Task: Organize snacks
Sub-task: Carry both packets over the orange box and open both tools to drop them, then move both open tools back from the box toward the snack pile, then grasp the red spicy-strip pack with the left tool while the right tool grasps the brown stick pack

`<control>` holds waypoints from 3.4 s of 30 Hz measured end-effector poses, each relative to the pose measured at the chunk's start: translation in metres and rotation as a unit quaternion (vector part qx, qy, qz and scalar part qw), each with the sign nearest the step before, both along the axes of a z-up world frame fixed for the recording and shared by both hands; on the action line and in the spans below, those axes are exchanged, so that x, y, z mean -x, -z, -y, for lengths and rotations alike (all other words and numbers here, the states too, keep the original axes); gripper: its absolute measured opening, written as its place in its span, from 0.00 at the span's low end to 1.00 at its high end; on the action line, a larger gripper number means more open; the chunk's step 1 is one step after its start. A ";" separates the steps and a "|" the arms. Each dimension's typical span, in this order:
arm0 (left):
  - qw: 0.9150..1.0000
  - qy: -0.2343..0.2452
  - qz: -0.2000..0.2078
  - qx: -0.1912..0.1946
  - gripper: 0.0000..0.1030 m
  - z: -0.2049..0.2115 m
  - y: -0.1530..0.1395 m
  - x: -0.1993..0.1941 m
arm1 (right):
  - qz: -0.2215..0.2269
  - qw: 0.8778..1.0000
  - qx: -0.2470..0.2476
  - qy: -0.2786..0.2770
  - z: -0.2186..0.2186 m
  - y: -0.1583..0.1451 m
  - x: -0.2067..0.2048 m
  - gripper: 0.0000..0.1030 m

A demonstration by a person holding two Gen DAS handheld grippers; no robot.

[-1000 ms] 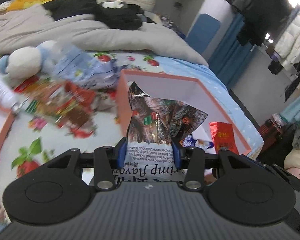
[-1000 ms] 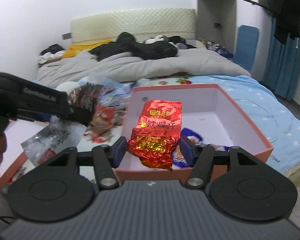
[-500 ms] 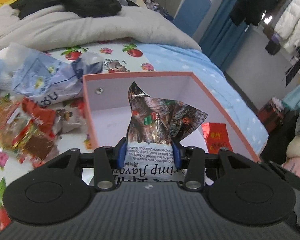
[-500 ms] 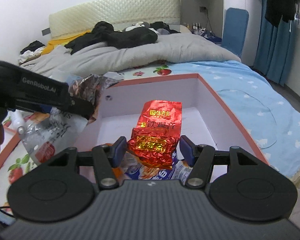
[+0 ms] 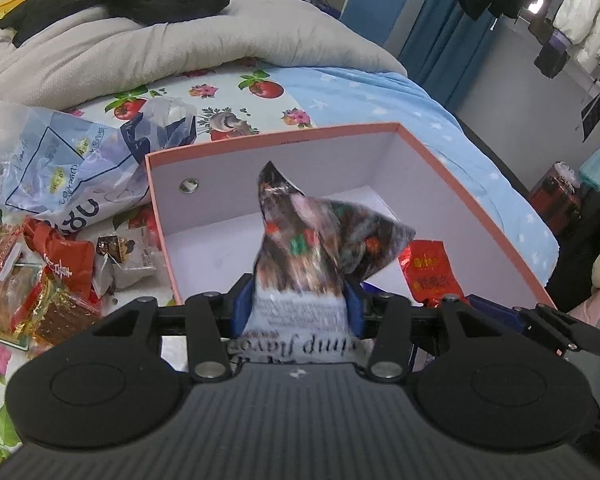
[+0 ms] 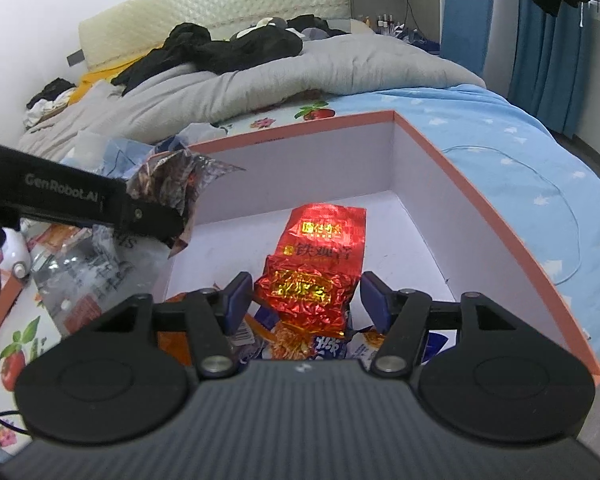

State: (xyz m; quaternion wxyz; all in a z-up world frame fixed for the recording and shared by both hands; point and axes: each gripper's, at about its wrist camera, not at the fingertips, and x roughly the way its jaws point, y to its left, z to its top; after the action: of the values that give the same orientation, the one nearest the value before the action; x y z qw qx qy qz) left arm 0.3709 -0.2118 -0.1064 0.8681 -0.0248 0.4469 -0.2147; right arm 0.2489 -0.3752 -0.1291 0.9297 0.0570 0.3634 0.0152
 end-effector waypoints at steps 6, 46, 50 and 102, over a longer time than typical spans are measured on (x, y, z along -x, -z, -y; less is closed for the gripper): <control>1.000 -0.008 0.018 0.005 0.66 -0.013 -0.019 0.019 | 0.008 1.000 -0.007 0.015 -0.004 -0.012 0.014 0.78; 0.987 -0.113 0.112 0.008 0.72 -0.175 -0.105 0.277 | 0.115 0.991 -0.035 -0.066 -0.113 -0.096 0.170 0.78; 0.987 -0.126 0.097 0.012 0.73 -0.188 -0.092 0.289 | 0.099 0.991 -0.043 -0.082 -0.123 -0.088 0.181 0.78; 0.978 -0.208 -0.012 0.014 0.96 -0.318 0.087 -0.078 | -0.025 0.989 0.023 -0.141 -0.262 0.080 -0.076 0.80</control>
State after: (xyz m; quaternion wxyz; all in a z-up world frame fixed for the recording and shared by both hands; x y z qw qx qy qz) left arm 0.4486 0.1063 -0.1929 0.8881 -0.1322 0.4388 -0.0351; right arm 0.3244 -0.1130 -0.2090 0.9098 -0.0161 0.3917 0.1364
